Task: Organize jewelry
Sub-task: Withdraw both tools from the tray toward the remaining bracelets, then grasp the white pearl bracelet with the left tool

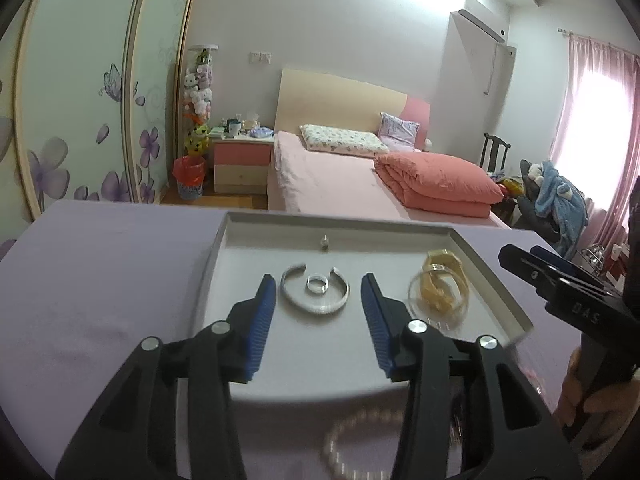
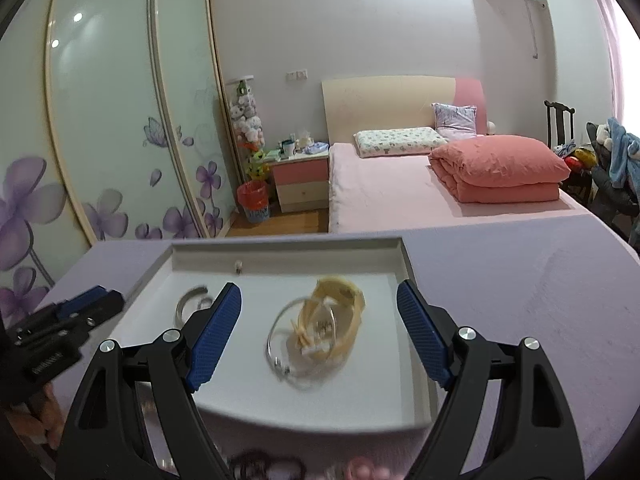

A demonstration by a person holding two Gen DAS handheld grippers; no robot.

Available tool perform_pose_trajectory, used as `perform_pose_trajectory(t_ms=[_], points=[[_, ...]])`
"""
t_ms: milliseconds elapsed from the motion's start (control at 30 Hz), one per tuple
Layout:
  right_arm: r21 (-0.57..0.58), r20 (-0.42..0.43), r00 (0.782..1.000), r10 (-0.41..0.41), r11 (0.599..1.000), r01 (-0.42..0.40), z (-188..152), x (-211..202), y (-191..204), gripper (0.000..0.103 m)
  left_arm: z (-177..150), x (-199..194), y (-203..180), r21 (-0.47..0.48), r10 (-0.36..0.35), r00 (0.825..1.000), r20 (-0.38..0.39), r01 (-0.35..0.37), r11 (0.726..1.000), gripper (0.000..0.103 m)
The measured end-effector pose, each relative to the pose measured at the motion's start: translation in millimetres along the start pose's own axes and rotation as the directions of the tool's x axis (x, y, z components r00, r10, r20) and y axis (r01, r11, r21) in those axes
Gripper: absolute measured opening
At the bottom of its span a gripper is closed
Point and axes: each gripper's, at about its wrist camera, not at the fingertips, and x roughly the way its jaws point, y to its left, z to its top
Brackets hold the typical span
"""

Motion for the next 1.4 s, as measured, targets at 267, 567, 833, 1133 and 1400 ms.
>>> perform_pose_trajectory(t_ms=[267,567,833,1133,1400], points=[[-0.035,-0.086,0.996,-0.036,0.999,0.033,-41.6,-38.4,-7.9,0.080,-40.5,-35.8,1.8,-0.009,-0.020,0.995,-0.093,0.019,1.000,0.047],[0.040,-0.156,0.986,-0.063,0.997,0.070,-82.5,-78.6,-28.7,0.081,-70.1,-43.5,-8.3,-0.032,-0.028,0.985,-0.167,0.023,0.999,0.047],[0.062,-0.179,0.982,-0.058,0.996,0.070,-95.5,-84.0,-29.4,0.081,-69.7,-13.9,-18.9,-0.026,-0.004,0.965,-0.260,-0.003,1.000,0.043],[0.066,-0.177,0.984,-0.036,0.997,0.048,-99.1,-86.8,-28.2,0.081,-67.7,12.1,-26.6,0.028,0.070,0.944,-0.322,-0.065,0.998,0.019],[0.070,-0.178,0.984,-0.024,0.997,0.037,-98.2,-87.9,-28.0,0.081,-68.9,13.1,-35.2,0.136,0.153,0.934,-0.324,-0.114,0.984,0.014]])
